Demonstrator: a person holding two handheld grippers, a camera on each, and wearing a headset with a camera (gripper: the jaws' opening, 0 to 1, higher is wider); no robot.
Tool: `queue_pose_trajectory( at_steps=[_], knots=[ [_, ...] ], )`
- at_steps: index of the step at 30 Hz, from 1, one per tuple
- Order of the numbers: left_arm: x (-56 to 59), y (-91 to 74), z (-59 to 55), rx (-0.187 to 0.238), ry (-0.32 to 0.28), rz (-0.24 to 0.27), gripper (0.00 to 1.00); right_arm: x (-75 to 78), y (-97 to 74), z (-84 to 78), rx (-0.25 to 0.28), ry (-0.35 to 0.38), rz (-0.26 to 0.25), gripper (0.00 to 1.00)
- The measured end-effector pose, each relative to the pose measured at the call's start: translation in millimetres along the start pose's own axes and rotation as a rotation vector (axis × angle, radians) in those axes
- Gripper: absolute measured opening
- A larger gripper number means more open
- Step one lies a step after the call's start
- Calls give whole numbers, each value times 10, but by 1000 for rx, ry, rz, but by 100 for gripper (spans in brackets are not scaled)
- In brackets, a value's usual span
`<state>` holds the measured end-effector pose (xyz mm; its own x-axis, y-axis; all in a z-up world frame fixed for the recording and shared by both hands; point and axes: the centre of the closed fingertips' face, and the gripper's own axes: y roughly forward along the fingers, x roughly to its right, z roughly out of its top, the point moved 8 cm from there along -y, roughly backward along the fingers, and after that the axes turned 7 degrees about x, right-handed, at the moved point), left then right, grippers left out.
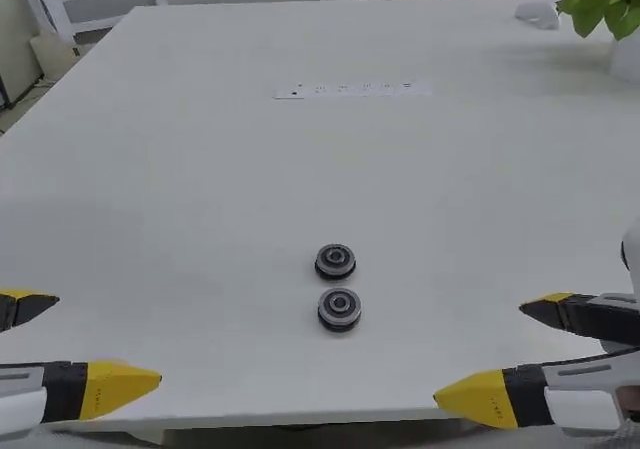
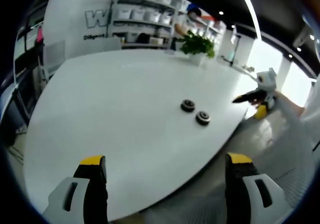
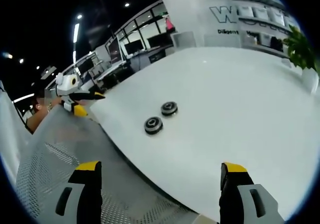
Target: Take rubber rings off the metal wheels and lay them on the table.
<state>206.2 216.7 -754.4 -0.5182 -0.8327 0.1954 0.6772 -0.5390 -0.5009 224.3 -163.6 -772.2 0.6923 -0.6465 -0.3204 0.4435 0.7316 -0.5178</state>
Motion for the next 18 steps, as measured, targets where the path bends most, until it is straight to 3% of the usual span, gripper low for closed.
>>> queue_pose_trajectory(
  at_steps=[4, 9, 12, 14, 16, 18],
  knots=[
    [-32, -15, -12, 16, -30, 10, 100, -17, 15, -10, -41, -38, -4, 99],
    [-41, -6, -6, 30, -21, -10, 100, -10, -7, 5, -43, -56, -29, 95],
    [33, 27, 1, 22, 5, -78, 100, -34, -30, 33, -48, -90, -25, 91],
    [71, 42, 13, 11, 36, -92, 100, -43, -41, 56, -30, -72, -23, 91],
    [121, 50, 52, 31, 84, -133, 100, -23, -68, 53, -30, -52, -55, 90],
    [214, 62, 115, 83, 102, -216, 100, -1, -123, 70, -20, -39, -100, 90]
  ],
)
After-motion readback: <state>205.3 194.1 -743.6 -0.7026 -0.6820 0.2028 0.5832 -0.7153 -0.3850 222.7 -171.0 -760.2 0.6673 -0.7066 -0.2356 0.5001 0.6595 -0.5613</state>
